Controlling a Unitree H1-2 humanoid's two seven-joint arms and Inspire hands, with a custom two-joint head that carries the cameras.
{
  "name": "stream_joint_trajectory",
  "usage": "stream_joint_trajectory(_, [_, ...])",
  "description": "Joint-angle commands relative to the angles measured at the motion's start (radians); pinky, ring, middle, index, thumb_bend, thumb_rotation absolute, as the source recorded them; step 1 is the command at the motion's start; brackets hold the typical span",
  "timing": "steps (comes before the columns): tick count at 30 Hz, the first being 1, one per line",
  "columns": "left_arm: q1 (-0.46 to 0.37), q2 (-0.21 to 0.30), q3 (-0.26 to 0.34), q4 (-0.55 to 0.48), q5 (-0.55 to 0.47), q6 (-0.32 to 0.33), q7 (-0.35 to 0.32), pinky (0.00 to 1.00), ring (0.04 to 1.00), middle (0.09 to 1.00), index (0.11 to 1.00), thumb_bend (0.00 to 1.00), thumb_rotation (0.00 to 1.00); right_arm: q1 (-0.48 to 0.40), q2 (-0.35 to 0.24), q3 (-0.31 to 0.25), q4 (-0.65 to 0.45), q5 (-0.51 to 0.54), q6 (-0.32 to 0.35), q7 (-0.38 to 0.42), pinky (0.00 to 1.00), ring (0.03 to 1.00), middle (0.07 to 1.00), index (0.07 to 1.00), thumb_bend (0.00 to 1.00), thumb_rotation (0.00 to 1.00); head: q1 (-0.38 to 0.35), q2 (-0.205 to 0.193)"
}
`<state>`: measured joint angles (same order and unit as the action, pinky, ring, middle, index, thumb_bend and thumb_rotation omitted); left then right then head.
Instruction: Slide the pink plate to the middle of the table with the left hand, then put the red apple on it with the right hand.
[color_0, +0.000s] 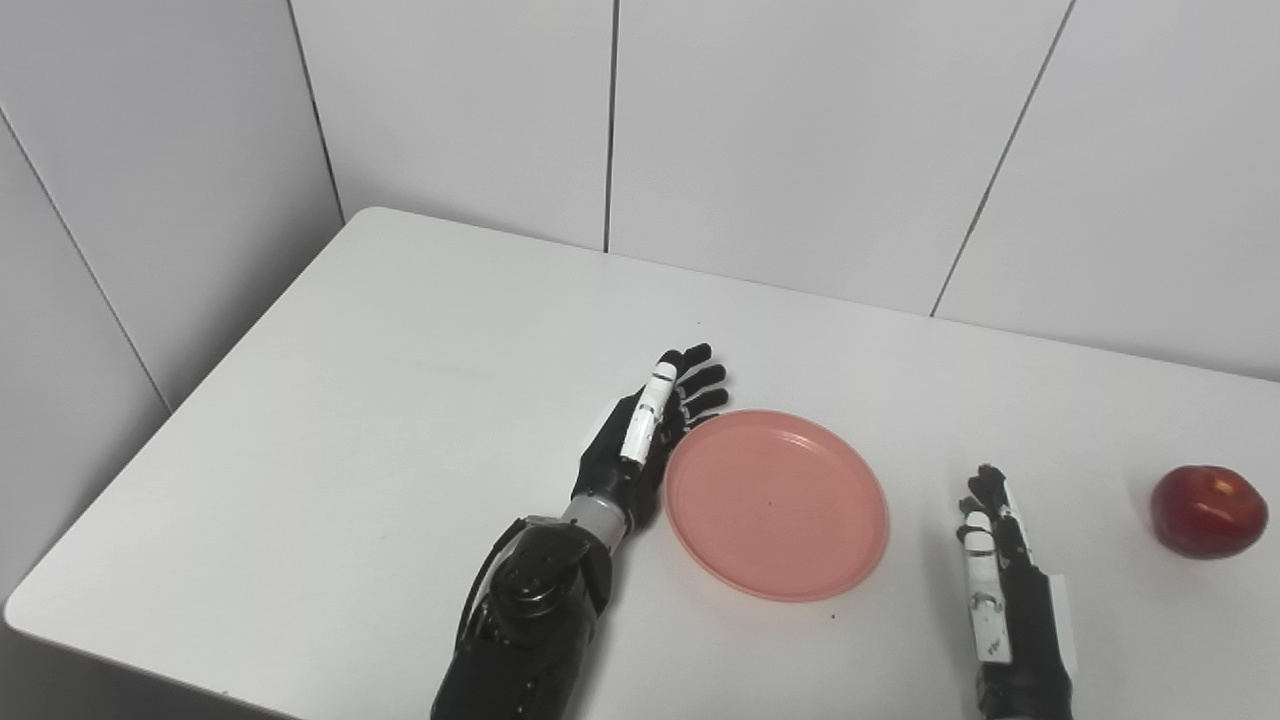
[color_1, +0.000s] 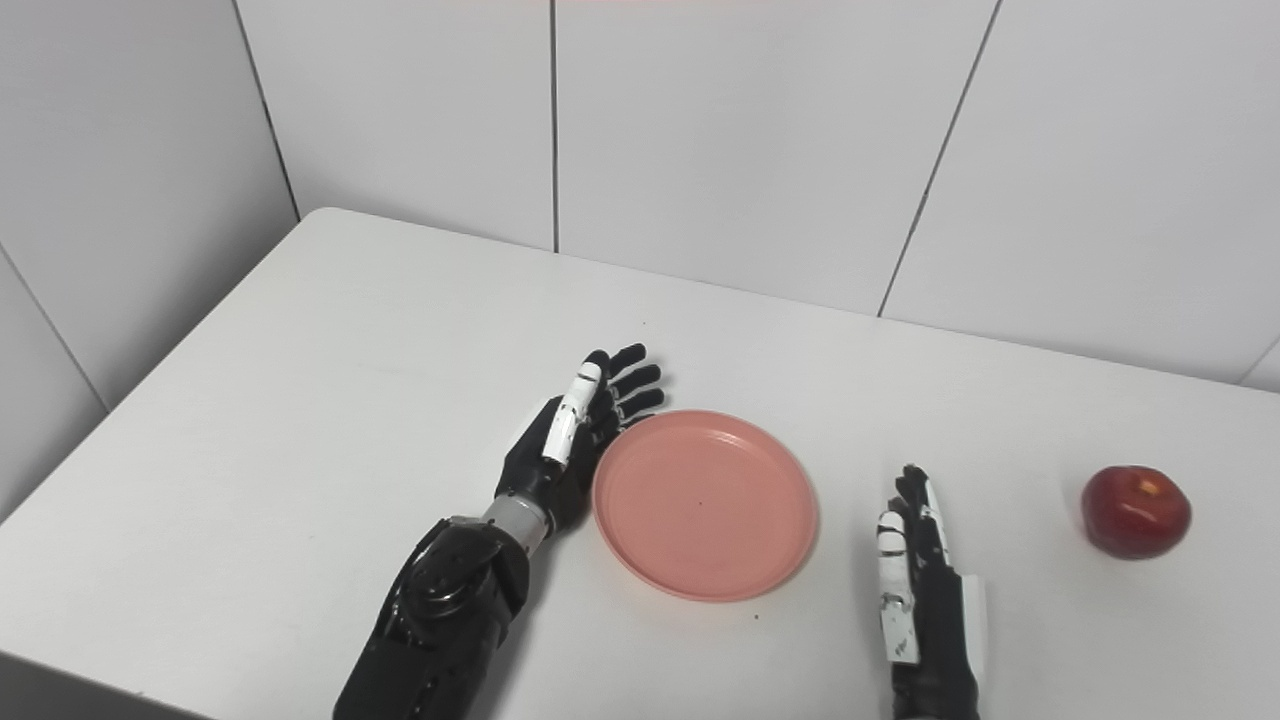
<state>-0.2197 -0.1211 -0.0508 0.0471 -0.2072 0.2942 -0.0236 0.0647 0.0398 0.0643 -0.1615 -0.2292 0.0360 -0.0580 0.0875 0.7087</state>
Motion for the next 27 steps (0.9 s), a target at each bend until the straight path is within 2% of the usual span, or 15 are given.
stream_joint_trajectory(1, [0.002, -0.013, -0.012, -0.017, 0.013, 0.034, 0.000, 0.84, 0.859, 0.873, 0.860, 0.38, 1.00, -0.018, 0.014, 0.004, -0.027, -0.008, -0.007, -0.017, 0.90, 0.919, 0.935, 0.935, 0.20, 1.00, -0.009, 0.004])
stream_joint_trajectory(6, [0.004, -0.017, -0.018, -0.029, 0.012, 0.044, 0.002, 0.86, 0.863, 0.881, 0.869, 0.38, 1.00, -0.018, 0.021, 0.007, -0.027, -0.014, -0.007, -0.018, 0.91, 0.921, 0.936, 0.937, 0.23, 1.00, -0.037, 0.013])
stream_joint_trajectory(17, [0.006, -0.018, -0.008, -0.046, 0.009, 0.051, 0.005, 0.87, 0.879, 0.895, 0.885, 0.36, 1.00, -0.021, 0.028, 0.009, -0.026, -0.031, -0.003, -0.016, 0.91, 0.931, 0.945, 0.946, 0.22, 1.00, -0.077, 0.026])
stream_joint_trajectory(27, [0.020, -0.006, -0.001, -0.090, 0.021, 0.056, 0.013, 0.87, 0.884, 0.891, 0.874, 0.37, 1.00, -0.051, 0.021, -0.009, -0.024, -0.045, 0.041, -0.017, 0.88, 0.923, 0.938, 0.935, 0.23, 1.00, -0.099, 0.033])
